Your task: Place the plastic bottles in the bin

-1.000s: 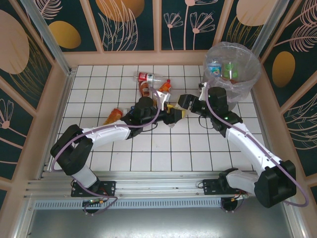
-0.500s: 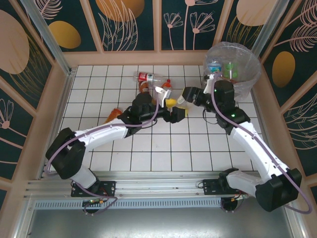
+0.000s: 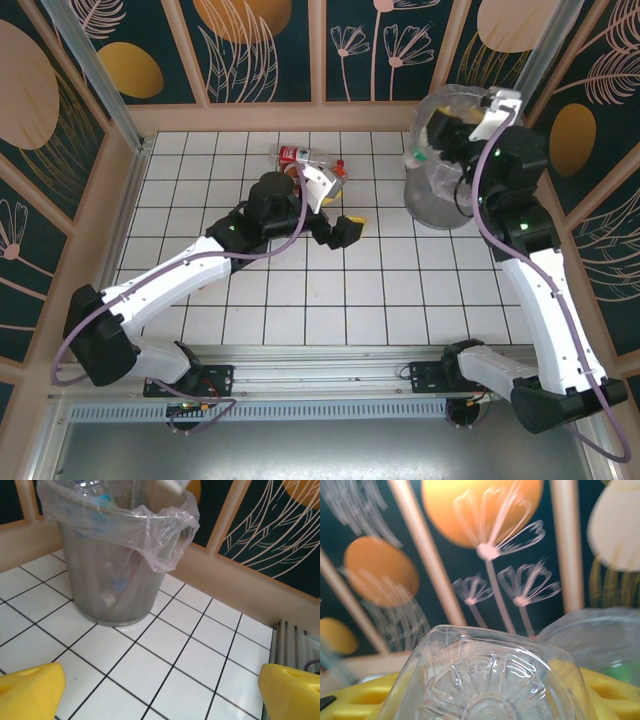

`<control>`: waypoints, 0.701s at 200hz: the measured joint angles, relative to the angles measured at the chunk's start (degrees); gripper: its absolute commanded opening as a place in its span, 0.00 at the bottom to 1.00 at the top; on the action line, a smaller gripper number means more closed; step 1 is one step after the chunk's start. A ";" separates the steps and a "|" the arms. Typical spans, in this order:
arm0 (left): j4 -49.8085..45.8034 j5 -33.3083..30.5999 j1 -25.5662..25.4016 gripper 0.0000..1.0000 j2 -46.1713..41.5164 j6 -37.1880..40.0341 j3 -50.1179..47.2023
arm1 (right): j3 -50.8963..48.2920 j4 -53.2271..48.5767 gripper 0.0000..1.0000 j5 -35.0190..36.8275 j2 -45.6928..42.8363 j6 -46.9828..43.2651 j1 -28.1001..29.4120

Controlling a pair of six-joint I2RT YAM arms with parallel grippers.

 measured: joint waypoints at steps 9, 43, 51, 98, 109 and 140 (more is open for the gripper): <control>-1.62 -1.22 0.00 0.99 -1.09 0.76 0.04 | 1.77 -0.42 0.59 2.10 1.25 -1.33 -1.68; -4.72 -4.68 0.00 0.99 -3.65 2.14 0.04 | 6.27 -2.36 0.59 9.64 7.54 -5.60 -5.40; -4.94 -4.87 0.00 0.99 -3.72 2.34 0.04 | 7.04 -2.67 0.59 11.45 9.25 -6.56 -5.49; -6.05 -4.79 0.00 0.99 -3.56 3.45 -0.17 | 8.00 -1.31 0.59 21.84 17.81 -12.76 -7.26; -6.34 -4.72 0.00 0.99 -3.54 3.67 -0.20 | 7.04 1.16 0.59 23.93 19.06 -13.97 -8.17; -7.08 -4.31 0.00 0.99 -3.56 4.09 -0.37 | 0.22 10.93 0.59 26.43 19.50 -16.13 -11.78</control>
